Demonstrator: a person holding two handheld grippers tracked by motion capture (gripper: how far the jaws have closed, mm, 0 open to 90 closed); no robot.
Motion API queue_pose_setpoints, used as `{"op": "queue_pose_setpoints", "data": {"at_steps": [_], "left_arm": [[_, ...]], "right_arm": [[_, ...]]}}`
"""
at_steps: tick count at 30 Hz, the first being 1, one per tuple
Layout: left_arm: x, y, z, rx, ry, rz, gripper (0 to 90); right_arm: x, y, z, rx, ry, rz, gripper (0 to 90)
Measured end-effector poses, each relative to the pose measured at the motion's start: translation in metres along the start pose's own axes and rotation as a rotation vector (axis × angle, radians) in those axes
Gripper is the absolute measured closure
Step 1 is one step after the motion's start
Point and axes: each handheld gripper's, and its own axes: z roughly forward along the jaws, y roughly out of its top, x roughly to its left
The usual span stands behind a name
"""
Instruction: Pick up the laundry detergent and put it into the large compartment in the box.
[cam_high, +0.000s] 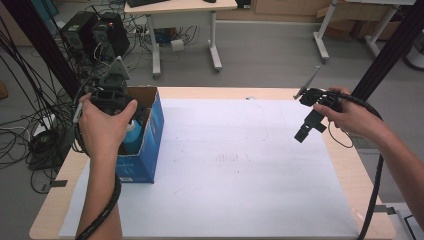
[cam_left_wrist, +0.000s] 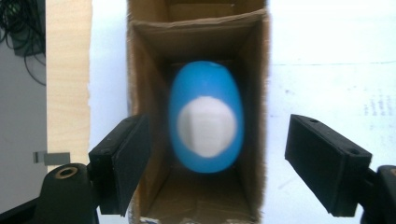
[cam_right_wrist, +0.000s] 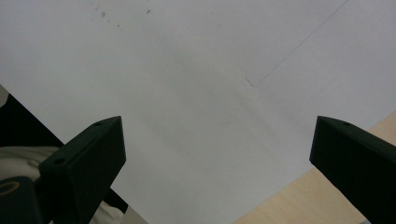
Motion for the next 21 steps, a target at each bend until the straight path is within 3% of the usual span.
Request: {"op": "queue_pose_setpoints", "data": {"at_steps": [8,21], "left_arm": [[-0.014,-0.001,-0.008,-0.018,-0.019,0.023,9.7],[-0.047,-0.001,-0.016,-0.043,-0.035,0.099,6.2]], "right_arm": [[-0.001,-0.002,-0.002,-0.004,-0.003,0.002,3.5],[0.001,-0.004,-0.006,-0.019,-0.006,-0.004,3.5]]}}
